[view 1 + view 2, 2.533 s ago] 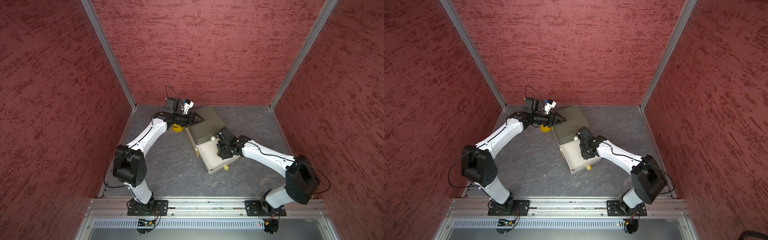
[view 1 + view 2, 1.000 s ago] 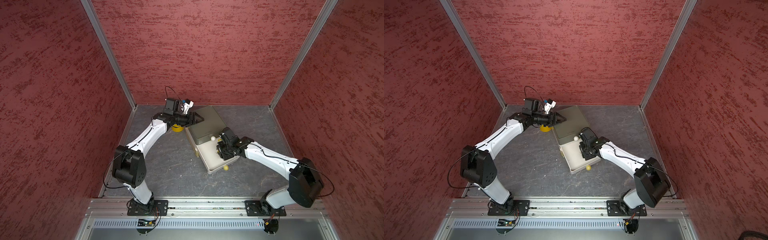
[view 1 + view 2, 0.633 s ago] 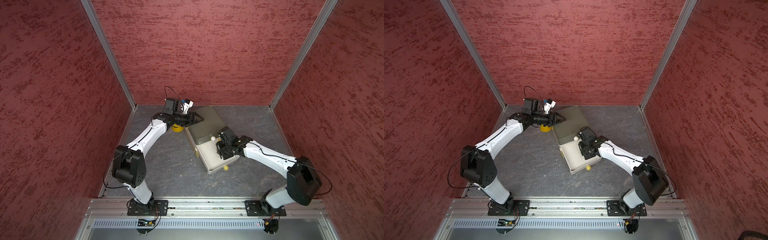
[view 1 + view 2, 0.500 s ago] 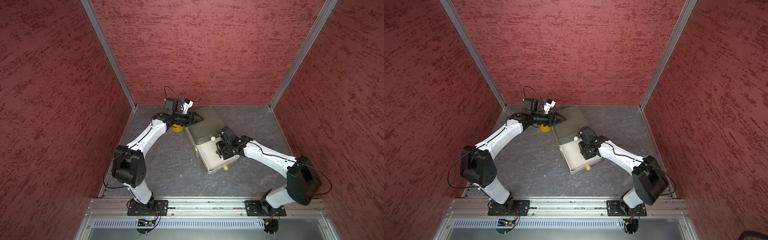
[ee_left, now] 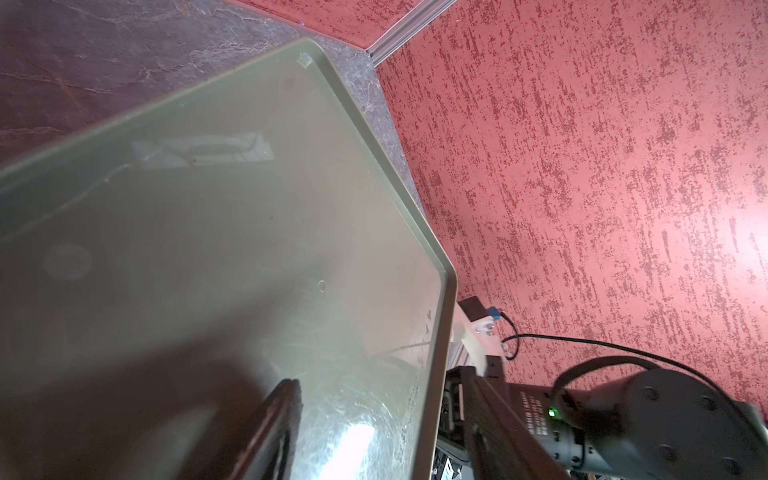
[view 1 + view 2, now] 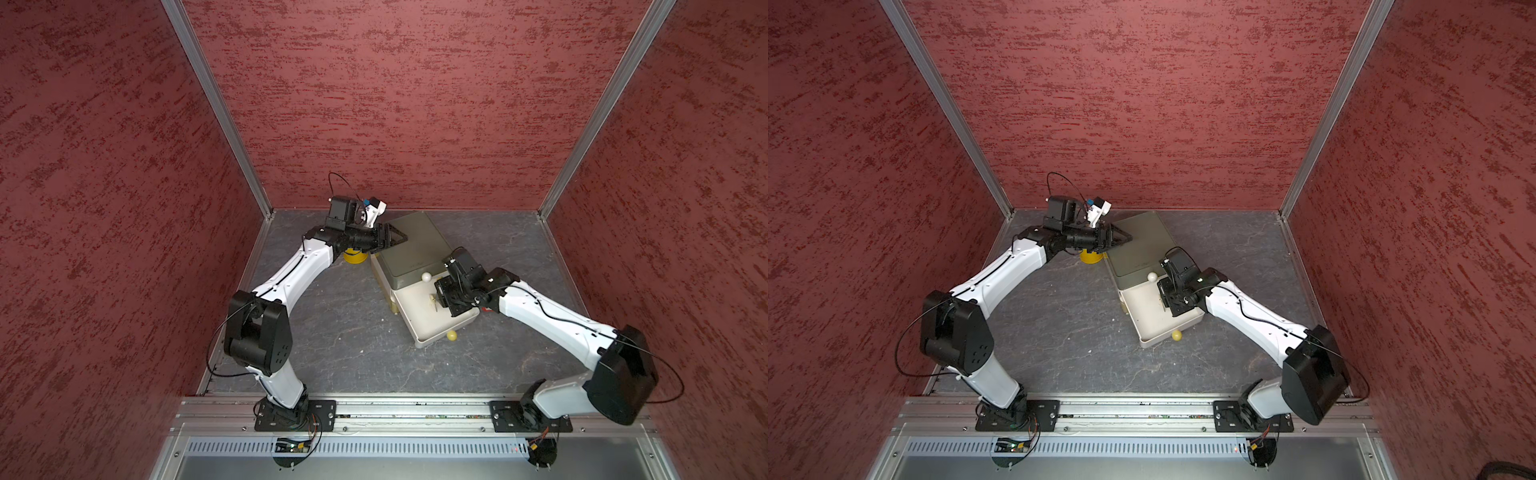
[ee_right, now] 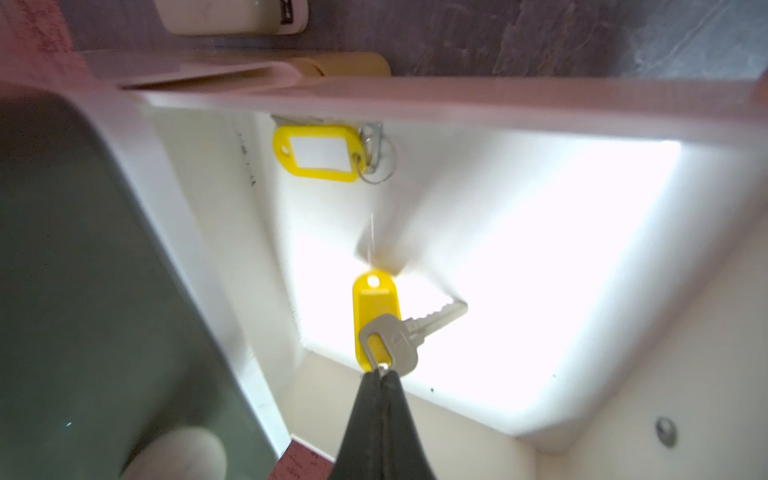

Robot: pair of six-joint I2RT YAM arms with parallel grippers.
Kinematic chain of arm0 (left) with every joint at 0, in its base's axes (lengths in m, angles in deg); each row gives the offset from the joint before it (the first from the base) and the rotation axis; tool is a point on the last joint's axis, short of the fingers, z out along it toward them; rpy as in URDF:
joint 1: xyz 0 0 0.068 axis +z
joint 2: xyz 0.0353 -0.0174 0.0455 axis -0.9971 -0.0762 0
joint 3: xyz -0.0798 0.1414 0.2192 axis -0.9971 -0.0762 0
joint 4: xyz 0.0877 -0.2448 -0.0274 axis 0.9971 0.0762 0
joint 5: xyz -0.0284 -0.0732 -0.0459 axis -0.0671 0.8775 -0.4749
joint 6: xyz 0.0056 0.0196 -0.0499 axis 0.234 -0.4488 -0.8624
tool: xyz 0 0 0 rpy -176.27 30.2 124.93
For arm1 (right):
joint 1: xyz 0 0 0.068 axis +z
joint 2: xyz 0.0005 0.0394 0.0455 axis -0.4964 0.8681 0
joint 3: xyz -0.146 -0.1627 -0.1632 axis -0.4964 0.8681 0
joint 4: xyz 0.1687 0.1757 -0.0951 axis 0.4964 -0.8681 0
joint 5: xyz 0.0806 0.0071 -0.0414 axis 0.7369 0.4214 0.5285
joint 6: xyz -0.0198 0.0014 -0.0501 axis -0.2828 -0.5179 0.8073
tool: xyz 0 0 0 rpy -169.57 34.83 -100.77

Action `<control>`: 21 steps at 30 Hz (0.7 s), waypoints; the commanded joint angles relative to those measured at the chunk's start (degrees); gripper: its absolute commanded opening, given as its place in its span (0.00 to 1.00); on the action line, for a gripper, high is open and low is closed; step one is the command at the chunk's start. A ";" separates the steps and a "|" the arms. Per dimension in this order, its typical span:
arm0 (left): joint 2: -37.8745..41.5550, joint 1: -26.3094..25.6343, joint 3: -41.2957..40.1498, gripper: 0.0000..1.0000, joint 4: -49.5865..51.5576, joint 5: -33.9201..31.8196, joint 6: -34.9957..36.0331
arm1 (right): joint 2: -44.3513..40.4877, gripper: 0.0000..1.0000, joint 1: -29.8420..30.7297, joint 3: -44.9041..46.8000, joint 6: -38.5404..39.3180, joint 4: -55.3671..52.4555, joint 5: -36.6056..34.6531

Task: Take the keys out of the drawer
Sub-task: Pick up the key from the drawer, then place the key at the center of the board.

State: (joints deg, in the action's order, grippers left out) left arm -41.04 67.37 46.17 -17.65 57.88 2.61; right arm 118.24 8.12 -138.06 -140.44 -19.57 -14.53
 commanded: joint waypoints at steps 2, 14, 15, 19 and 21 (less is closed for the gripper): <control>-4.98 0.28 -3.44 0.66 11.12 -6.23 -0.62 | -4.23 0.00 0.25 -1.51 1.79 -5.72 -2.08; -2.96 -0.68 -1.52 0.66 9.31 -6.49 -2.41 | -18.31 0.00 -2.55 -3.37 7.90 -20.67 -11.35; -2.69 -0.64 -1.51 0.66 9.08 -6.57 -2.58 | -19.75 0.00 -3.26 -2.96 8.47 -21.67 -11.88; -2.14 -0.96 -1.17 0.66 8.89 -6.66 -2.86 | -24.15 0.00 -6.48 -0.71 10.08 -25.43 -12.79; -1.79 -1.29 -1.08 0.66 8.94 -6.84 -2.95 | -26.29 0.00 -8.20 1.25 10.88 -26.22 -12.37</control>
State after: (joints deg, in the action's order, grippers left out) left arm -41.02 66.56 47.41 -16.43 54.95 0.09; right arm 93.91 1.74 -139.17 -132.13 -40.64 -24.34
